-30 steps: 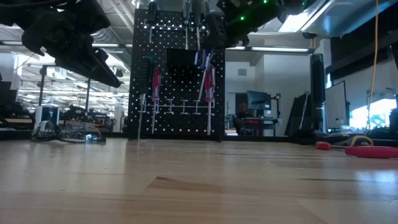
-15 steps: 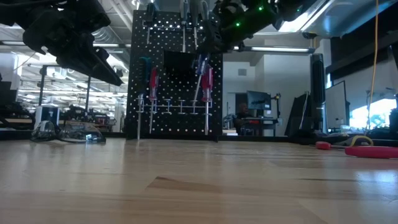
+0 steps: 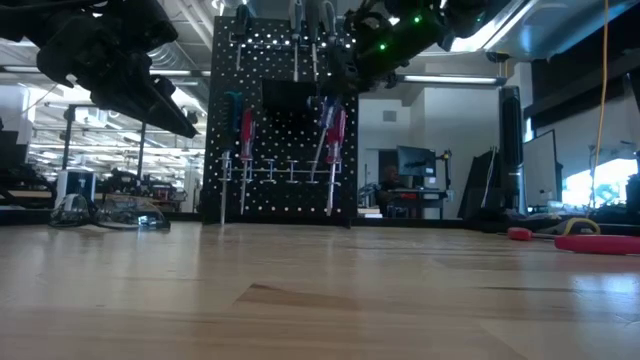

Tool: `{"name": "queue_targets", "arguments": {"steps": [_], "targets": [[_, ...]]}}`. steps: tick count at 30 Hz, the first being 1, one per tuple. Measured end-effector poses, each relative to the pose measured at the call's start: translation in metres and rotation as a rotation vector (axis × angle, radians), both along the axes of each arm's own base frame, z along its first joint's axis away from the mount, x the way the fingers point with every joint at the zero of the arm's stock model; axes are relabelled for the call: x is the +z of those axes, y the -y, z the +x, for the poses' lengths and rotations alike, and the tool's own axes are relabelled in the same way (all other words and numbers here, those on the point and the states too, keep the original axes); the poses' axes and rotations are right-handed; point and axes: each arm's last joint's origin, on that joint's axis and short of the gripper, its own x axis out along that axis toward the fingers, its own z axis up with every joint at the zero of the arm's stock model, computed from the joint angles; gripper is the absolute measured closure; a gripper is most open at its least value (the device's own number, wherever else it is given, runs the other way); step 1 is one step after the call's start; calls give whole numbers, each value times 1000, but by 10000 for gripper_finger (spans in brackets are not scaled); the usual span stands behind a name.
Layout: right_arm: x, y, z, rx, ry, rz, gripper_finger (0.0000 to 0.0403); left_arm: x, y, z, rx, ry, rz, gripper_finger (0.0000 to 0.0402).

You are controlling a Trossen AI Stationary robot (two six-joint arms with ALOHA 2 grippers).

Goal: Hang tools onto peg board
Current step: Hang the blue and transparent screwdriver on the peg board

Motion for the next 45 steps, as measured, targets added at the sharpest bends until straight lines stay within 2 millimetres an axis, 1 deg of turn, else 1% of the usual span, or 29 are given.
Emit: {"name": "queue_targets", "arguments": {"steps": [5, 12, 20, 23, 29, 37, 45], "targets": [[3, 0, 0, 6, 18, -5, 267, 0, 0, 0, 1, 1, -1, 266], [-8, 2, 7, 15, 5, -5, 267, 1, 0, 1, 0, 14, -5, 266], [-10, 7, 9, 22, 11, 0, 267, 2, 0, 2, -4, 26, -3, 266], [-8, 6, 8, 26, 9, 3, 267, 2, 0, 1, -4, 24, -3, 266], [4, 7, 11, 34, -8, 54, 267, 2, 0, 2, -4, 26, -3, 266], [8, 10, 11, 34, -39, 80, 267, 2, 1, 2, -4, 27, -4, 266], [-8, 26, 15, 25, -50, 118, 267, 3, 1, 2, -6, 40, -4, 266]]}}
